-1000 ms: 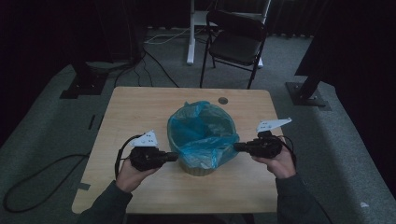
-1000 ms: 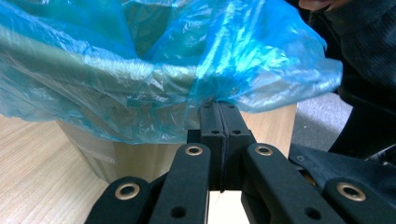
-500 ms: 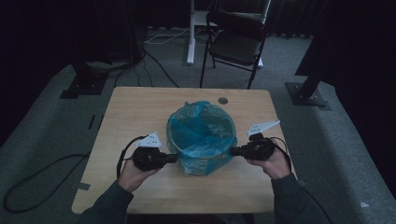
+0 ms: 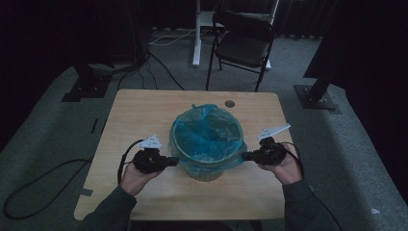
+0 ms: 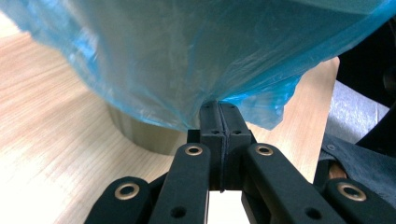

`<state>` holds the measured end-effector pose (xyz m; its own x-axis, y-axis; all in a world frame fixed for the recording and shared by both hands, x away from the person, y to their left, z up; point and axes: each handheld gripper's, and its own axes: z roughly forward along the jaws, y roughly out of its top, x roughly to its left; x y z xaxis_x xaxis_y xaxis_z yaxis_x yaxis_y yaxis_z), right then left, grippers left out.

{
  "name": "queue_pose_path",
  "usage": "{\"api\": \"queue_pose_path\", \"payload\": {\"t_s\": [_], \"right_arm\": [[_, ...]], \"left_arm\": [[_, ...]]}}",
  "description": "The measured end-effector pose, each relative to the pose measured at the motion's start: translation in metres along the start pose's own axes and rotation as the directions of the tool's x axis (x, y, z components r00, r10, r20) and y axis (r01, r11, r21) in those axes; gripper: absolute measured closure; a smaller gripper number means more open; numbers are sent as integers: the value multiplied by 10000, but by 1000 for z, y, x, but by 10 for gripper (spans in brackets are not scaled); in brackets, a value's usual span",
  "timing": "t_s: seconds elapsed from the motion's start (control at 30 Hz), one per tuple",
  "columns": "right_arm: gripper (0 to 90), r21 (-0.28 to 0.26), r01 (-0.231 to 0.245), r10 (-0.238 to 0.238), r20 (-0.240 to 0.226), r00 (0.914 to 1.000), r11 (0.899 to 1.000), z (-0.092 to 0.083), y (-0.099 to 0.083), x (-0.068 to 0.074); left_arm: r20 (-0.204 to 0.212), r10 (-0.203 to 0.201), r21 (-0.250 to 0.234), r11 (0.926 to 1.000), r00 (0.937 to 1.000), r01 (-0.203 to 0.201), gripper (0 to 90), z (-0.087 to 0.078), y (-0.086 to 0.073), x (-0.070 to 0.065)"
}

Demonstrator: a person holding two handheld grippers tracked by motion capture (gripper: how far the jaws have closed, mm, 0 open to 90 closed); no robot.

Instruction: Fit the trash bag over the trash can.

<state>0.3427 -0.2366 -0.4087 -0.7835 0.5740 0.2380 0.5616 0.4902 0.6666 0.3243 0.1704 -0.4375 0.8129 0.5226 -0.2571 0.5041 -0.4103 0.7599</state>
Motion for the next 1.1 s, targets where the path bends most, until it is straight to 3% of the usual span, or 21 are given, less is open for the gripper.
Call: {"api": "queue_pose_path", "payload": {"t_s": [0.13, 0.23, 0.27, 0.3, 0.43, 0.6, 0.87, 0.97, 1.1], "right_arm": [[897, 54, -27, 26, 78, 10000, 10000, -2, -1, -1], [889, 54, -48, 47, 134, 9999, 10000, -4, -1, -1], [851, -13, -34, 34, 81, 10000, 10000, -6, -1, -2], [741, -304, 39, -37, 83, 10000, 9995, -11, -1, -2], [690, -810, -64, 62, -27, 10000, 9967, -22, -1, -4], [665, -1468, 7, -6, 9, 10000, 9892, -36, 5, -3], [612, -1907, 36, -46, -48, 10000, 9816, -31, 15, -1], [626, -1800, 88, -110, -116, 9999, 9836, -27, 18, -1], [770, -1806, 151, -243, -487, 9985, 9834, -25, 18, -1]], "left_arm": [[-348, -330, -115, 9994, 9989, 326, 848, -6, -2, 5], [-374, -497, -323, 9983, 9981, 485, 763, -12, -2, 9], [-417, -547, -623, 9967, 9976, 521, 763, -20, -2, 10], [-430, -554, -742, 9959, 9975, 521, 724, -23, -2, 11], [-594, -542, -1102, 9928, 9968, 474, 691, -33, 3, 12], [-856, -387, -1666, 9857, 9956, 240, 657, -45, 22, 13], [-1322, -186, -1946, 9809, 9911, -76, 620, -41, 54, 19], [-1490, -250, -2044, 9789, 9885, -60, 610, -37, 67, 25], [-1681, -359, -2124, 9772, 9851, -6, 601, -29, 83, 33]]}}
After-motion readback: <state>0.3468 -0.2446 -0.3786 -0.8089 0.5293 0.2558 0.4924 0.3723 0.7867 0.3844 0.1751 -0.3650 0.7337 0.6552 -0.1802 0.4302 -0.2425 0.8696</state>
